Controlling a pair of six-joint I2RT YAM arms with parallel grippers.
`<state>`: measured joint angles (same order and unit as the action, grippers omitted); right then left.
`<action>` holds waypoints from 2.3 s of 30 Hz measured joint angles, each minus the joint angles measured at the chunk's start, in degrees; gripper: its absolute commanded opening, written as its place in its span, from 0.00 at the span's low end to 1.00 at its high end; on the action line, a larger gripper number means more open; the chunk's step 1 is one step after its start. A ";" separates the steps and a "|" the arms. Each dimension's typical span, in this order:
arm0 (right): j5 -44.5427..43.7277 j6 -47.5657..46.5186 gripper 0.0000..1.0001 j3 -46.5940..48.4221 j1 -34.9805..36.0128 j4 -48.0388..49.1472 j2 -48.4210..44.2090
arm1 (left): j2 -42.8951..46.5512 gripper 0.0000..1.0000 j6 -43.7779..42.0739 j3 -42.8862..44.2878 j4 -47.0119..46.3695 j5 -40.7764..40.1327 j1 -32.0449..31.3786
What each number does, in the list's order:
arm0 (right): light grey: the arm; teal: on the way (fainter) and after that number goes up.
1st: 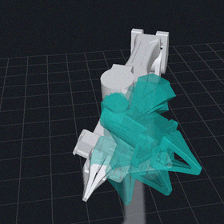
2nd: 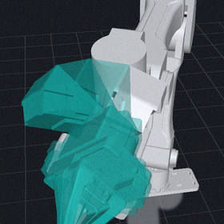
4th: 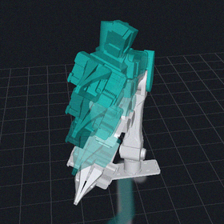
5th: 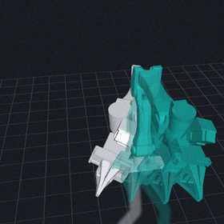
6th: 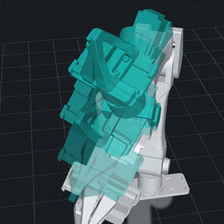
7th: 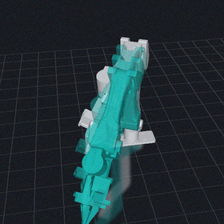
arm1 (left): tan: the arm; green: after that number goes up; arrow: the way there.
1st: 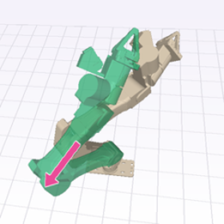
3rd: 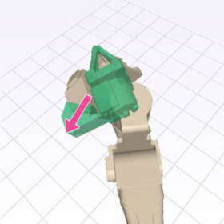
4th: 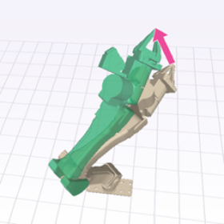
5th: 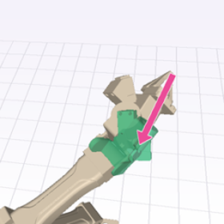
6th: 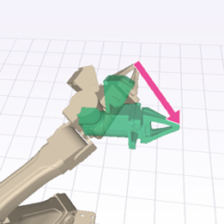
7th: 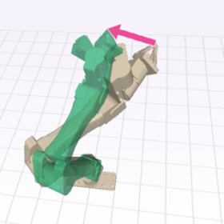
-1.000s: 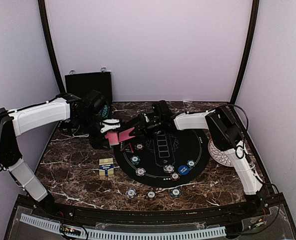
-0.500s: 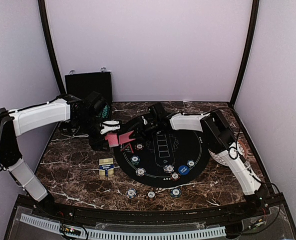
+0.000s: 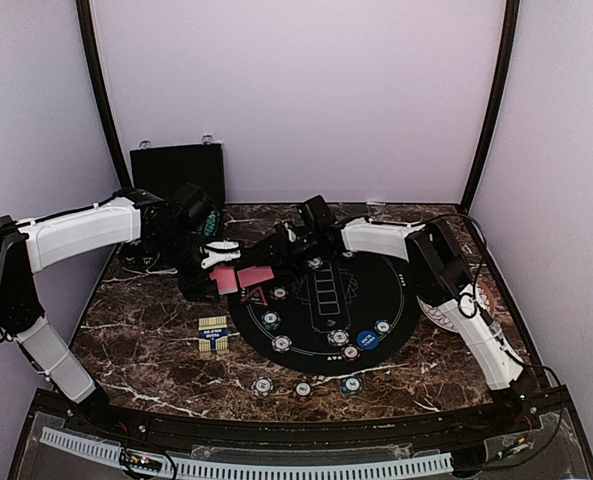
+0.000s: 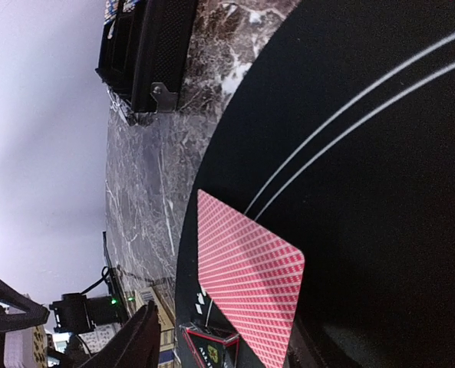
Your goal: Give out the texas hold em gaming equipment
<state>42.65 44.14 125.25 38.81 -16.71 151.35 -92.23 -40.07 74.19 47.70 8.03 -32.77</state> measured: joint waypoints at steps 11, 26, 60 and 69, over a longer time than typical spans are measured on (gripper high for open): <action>-6.47 -5.77 0.83 -15.26 -0.61 -1.51 -12.79 | 0.00 0.07 0.04 0.02 0.02 -0.02 0.00; 5.49 12.50 0.80 -41.92 4.02 31.19 -27.06 | 0.00 0.08 0.79 0.02 0.00 0.81 0.00; 11.91 27.17 0.70 -38.66 8.72 48.11 -22.29 | -1.75 0.08 1.97 3.48 0.15 1.20 -0.57; 14.03 30.42 0.55 -32.68 10.27 49.83 -16.83 | -1.79 0.08 2.01 3.89 0.20 1.49 -0.63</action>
<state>56.69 74.56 92.58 49.08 33.12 134.52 -94.02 -38.06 78.08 47.90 9.52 -33.41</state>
